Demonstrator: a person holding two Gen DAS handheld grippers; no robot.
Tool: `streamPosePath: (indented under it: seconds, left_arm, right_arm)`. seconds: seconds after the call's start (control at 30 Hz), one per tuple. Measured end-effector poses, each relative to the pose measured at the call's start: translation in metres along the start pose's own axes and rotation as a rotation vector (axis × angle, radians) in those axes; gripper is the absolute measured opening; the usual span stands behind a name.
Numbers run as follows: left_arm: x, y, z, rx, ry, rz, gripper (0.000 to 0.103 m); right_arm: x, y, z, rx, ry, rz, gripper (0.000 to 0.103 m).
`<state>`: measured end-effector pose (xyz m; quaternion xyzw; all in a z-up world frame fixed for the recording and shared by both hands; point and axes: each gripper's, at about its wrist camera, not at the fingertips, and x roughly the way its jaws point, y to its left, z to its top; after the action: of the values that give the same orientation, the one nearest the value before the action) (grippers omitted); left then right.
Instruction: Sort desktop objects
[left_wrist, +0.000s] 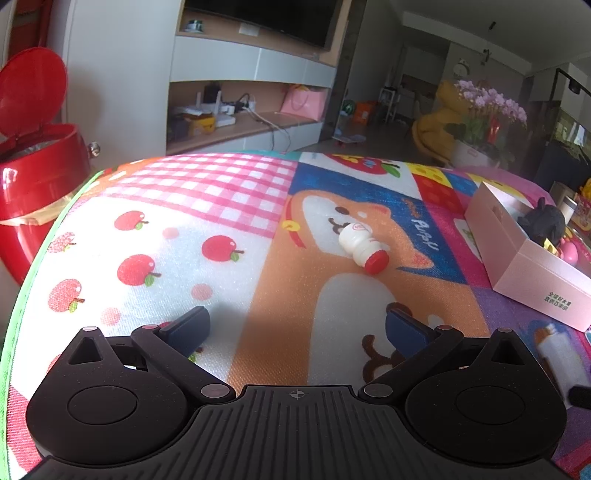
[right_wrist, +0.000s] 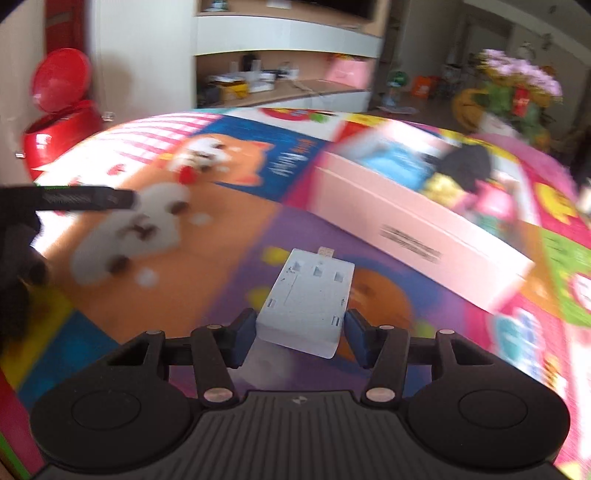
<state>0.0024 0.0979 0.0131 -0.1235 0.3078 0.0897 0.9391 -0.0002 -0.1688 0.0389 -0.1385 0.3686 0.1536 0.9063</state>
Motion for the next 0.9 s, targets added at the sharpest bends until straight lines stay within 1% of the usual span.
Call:
streamPosePath:
  seconds: [0.1, 0.17, 0.2, 0.23, 0.27, 0.3, 0.33, 0.4, 0.47, 0.53, 0.67, 0.73, 0.83, 0.9]
  left_arm:
    - [0.001, -0.003, 0.0, 0.016, 0.007, 0.009, 0.103]
    - [0.003, -0.005, 0.001, 0.035, 0.014, 0.005, 0.103]
    - [0.003, -0.008, 0.002, 0.057, 0.02, -0.017, 0.103]
    - [0.005, -0.01, 0.003, 0.084, 0.028, -0.059, 0.103]
    - [0.006, -0.013, 0.005, 0.114, 0.032, -0.103, 0.103]
    - [0.008, -0.017, 0.008, 0.153, 0.027, -0.142, 0.103]
    - [0.01, -0.022, 0.012, 0.199, 0.014, -0.175, 0.103]
    - [0.017, -0.03, 0.022, 0.279, -0.013, -0.225, 0.103]
    - [0.03, -0.036, 0.033, 0.333, -0.024, -0.25, 0.103]
    - [0.044, -0.04, 0.042, 0.364, -0.026, -0.264, 0.103]
    - [0.077, -0.048, 0.053, 0.417, 0.038, -0.319, 0.103]
    - [0.087, -0.049, 0.055, 0.415, 0.095, -0.376, 0.103]
    - [0.084, -0.053, 0.05, 0.416, 0.13, -0.451, 0.103]
    - [0.073, -0.057, 0.041, 0.429, 0.135, -0.504, 0.103]
  right_arm:
    - [0.0, -0.019, -0.013, 0.055, -0.002, -0.111, 0.053]
    - [0.005, -0.029, -0.021, 0.099, -0.002, -0.186, 0.059]
    - [0.009, -0.034, -0.024, 0.13, -0.002, -0.215, 0.068]
    - [0.011, -0.039, -0.028, 0.166, -0.006, -0.236, 0.08]
    - [0.012, -0.044, -0.031, 0.209, -0.017, -0.246, 0.085]
    - [0.013, -0.049, -0.034, 0.246, -0.021, -0.239, 0.088]
    - [0.013, -0.052, -0.037, 0.278, -0.029, -0.23, 0.089]
    - [0.014, -0.055, -0.04, 0.315, -0.038, -0.229, 0.093]
    - [0.013, -0.06, -0.042, 0.339, -0.039, -0.221, 0.095]
    - [0.015, -0.064, -0.043, 0.366, -0.031, -0.216, 0.098]
    - [0.018, -0.069, -0.043, 0.398, -0.018, -0.204, 0.101]
    - [0.019, -0.068, -0.042, 0.393, -0.016, -0.203, 0.103]
    - [0.019, -0.068, -0.042, 0.4, -0.013, -0.197, 0.103]
    - [0.019, -0.068, -0.042, 0.399, -0.013, -0.198, 0.103]
